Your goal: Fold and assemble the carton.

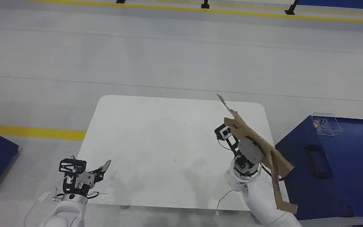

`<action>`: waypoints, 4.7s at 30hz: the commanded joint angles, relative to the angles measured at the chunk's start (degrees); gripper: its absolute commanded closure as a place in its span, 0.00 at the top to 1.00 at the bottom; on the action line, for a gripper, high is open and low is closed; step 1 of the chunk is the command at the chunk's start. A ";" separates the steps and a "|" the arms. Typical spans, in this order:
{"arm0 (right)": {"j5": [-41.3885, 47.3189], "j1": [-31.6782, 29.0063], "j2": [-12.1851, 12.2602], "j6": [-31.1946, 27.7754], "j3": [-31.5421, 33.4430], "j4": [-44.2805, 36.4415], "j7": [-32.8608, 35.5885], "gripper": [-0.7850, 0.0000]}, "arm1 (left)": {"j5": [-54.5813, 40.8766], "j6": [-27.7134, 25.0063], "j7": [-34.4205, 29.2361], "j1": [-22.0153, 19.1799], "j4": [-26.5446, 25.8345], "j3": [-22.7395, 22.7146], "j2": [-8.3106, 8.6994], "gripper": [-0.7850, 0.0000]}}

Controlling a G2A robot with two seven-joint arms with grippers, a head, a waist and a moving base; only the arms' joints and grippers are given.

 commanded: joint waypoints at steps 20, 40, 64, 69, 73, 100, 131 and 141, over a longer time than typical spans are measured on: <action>12.77 4.13 -10.87 19.06 -6.65 11.73 -11.25 0.00 | 0.00 0.00 0.00 0.00 0.00 0.00 0.00 1.00; -79.90 0.63 -2.55 -42.90 25.55 1.09 -18.13 0.00 | 0.00 0.00 0.00 0.00 0.00 0.00 0.00 1.00; -141.89 -8.59 -1.66 -66.48 45.21 -30.14 -51.23 0.00 | 0.00 0.00 0.00 0.00 0.00 0.00 0.00 1.00; -174.85 -13.78 -3.22 -66.17 48.04 -45.09 -71.83 0.00 | 0.00 0.00 0.00 0.00 0.00 0.00 0.00 1.00; -207.93 -15.52 -3.50 -56.86 44.86 -47.23 -91.35 0.00 | 0.00 0.00 0.00 0.00 0.00 0.00 0.00 1.00; -241.47 -29.41 -1.50 -27.44 32.17 -47.23 -120.84 0.00 | 0.00 0.00 0.00 0.00 0.00 0.00 0.00 1.00; -78.78 -9.19 4.30 -38.99 19.26 -7.56 -25.99 0.00 | 0.00 0.00 0.00 0.00 0.00 0.00 0.00 1.00; -79.44 -9.32 4.41 -36.67 19.41 -7.13 -26.70 0.00 | -28.99 -13.36 -28.25 -2.14 -5.78 -1.57 0.20 1.00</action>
